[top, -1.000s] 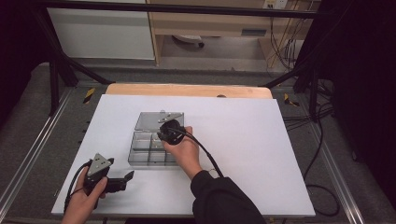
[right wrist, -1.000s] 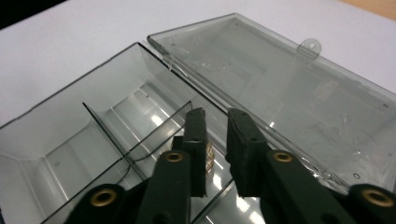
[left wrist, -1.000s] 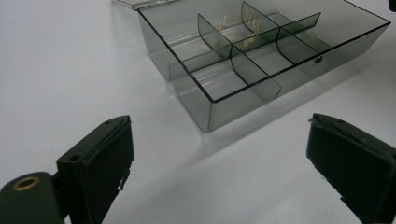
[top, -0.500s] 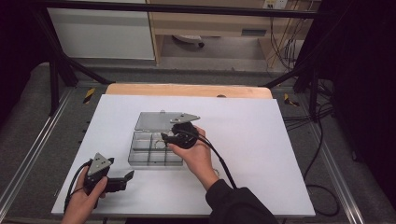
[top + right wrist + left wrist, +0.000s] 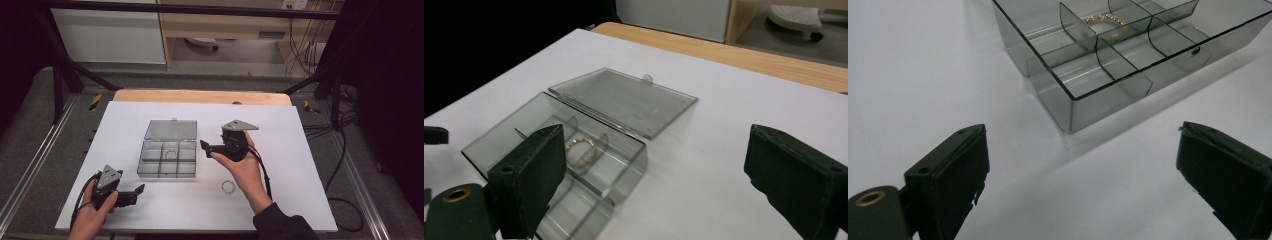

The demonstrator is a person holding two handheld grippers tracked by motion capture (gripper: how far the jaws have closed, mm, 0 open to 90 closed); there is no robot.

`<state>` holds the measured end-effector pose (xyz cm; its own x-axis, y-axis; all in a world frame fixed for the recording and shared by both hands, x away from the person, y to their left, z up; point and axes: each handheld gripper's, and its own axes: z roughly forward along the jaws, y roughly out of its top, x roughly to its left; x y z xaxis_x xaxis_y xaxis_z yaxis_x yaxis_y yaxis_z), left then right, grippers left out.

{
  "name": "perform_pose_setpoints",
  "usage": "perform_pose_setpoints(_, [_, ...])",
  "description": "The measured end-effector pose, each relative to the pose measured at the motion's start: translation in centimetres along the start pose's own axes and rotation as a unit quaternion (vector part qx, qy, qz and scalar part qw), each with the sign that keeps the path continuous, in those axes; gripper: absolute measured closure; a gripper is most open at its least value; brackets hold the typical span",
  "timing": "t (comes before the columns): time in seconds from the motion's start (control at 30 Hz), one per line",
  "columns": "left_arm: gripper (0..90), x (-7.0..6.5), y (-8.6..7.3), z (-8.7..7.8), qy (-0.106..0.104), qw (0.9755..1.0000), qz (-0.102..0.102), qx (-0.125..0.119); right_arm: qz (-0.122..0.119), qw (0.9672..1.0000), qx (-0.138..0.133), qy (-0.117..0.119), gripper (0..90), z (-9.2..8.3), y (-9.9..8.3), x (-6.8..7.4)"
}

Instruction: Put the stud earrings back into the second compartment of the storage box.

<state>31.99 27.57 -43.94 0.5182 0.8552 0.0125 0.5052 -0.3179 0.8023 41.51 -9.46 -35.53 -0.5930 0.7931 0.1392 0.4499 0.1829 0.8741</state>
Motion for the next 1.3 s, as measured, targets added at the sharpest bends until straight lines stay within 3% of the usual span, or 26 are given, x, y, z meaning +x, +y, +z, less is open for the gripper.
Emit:
perform_pose_setpoints(0.13, [7.2,0.0,-0.2,-0.1,-0.002,1.0,0.001,0.001,-0.003,0.9999,-0.002,-0.015,8.8,-1.6,-1.1,-1.4])
perform_pose_setpoints(0.33, [7.2,0.0,-0.2,-0.1,0.0,1.0,-0.004,0.002,0.016,0.9994,0.0,-0.031,8.2,-3.2,-3.4,-3.4])
perform_pose_setpoints(0.63, [7.2,-0.3,-0.1,-0.1,-0.006,1.0,0.006,0.003,0.029,0.9981,0.018,-0.052,8.0,-5.2,-6.4,-5.2])
perform_pose_setpoints(1.0, [7.2,-0.3,0.0,-0.1,-0.007,0.9999,0.011,0.005,0.048,0.9958,0.051,-0.059,11.1,-6.6,-9.3,-5.9])
perform_pose_setpoints(1.3, [7.2,-0.3,-0.1,0.0,-0.007,0.9999,0.009,0.005,0.049,0.9946,0.076,-0.05,21.7,-6.3,-10.2,-5.7])
